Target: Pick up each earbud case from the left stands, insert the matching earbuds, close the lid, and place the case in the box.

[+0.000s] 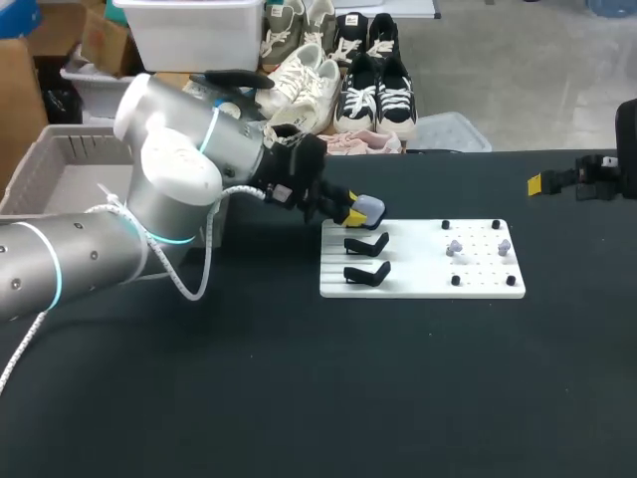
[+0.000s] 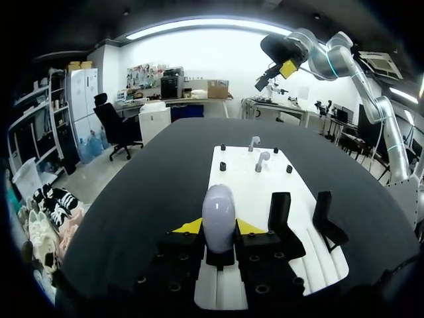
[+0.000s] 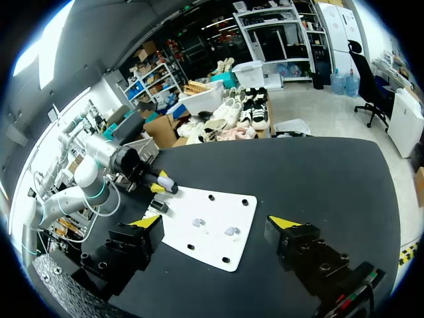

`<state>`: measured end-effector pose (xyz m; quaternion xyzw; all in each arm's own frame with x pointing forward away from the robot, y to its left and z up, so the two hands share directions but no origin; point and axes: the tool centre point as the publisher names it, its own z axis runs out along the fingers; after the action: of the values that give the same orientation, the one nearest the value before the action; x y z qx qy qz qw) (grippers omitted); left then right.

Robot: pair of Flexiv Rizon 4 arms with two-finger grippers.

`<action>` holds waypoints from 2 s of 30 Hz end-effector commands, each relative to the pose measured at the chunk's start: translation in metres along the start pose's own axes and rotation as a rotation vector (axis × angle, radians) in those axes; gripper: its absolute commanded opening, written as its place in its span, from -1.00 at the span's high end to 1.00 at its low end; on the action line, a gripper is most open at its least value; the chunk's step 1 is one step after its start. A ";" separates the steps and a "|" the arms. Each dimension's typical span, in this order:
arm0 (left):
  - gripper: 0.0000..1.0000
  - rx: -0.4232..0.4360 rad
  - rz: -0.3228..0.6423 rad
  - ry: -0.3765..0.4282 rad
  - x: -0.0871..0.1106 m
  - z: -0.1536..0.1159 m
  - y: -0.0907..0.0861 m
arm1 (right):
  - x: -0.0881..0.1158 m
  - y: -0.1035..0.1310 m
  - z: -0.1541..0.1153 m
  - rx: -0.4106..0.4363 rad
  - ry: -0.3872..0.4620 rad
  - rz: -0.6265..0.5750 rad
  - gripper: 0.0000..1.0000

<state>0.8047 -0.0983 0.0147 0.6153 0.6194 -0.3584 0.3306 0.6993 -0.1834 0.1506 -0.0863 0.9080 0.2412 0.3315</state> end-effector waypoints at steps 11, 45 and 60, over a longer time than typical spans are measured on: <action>1.00 -0.037 0.034 -0.121 -0.031 -0.056 -0.046 | 0.000 -0.001 0.000 -0.005 0.001 -0.002 -1.00; 1.00 -0.150 0.053 -0.319 -0.084 -0.103 -0.116 | 0.000 -0.001 0.000 -0.005 0.001 -0.002 -1.00; 1.00 -0.150 0.053 -0.319 -0.084 -0.103 -0.116 | 0.000 -0.001 0.000 -0.005 0.001 -0.002 -1.00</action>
<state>0.6975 -0.0530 0.1449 0.5493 0.5617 -0.4054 0.4674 0.6993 -0.1834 0.1505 -0.0863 0.9080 0.2412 0.3315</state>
